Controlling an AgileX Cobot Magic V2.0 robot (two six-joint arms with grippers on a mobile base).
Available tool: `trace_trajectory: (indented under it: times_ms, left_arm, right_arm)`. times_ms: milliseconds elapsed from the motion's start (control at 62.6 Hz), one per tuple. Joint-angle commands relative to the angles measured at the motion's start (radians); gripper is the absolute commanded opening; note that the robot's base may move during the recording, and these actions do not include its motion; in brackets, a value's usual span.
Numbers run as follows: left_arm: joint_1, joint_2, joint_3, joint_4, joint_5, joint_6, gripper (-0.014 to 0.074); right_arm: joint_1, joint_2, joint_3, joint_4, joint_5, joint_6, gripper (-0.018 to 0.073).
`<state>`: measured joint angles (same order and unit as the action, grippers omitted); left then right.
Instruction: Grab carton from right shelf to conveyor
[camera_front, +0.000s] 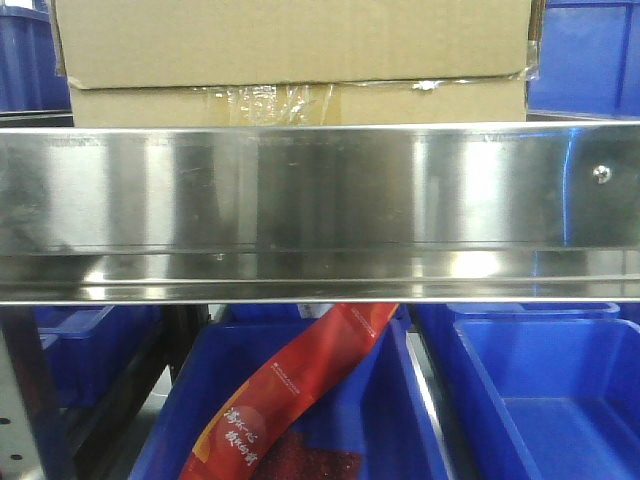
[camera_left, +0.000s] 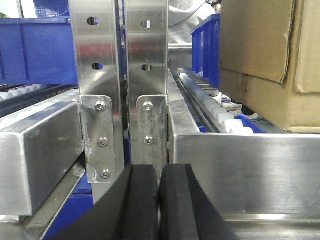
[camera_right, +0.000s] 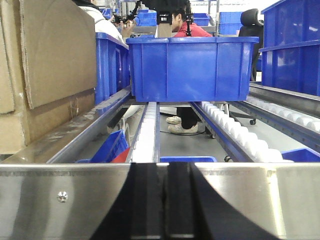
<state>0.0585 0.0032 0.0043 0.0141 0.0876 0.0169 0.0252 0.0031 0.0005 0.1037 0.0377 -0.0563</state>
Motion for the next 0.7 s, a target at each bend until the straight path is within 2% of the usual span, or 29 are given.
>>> trace_trajectory:
  times_ms: [0, 687]
  left_arm:
    - [-0.002, -0.003, -0.004, -0.005, -0.016, 0.003, 0.0004]
    - [-0.002, -0.003, -0.004, -0.005, -0.036, 0.003, 0.0004]
  right_arm:
    - [0.002, -0.003, 0.0, 0.002, -0.019, -0.007, -0.007]
    - [0.001, -0.003, 0.0, 0.002, -0.032, -0.007, -0.007]
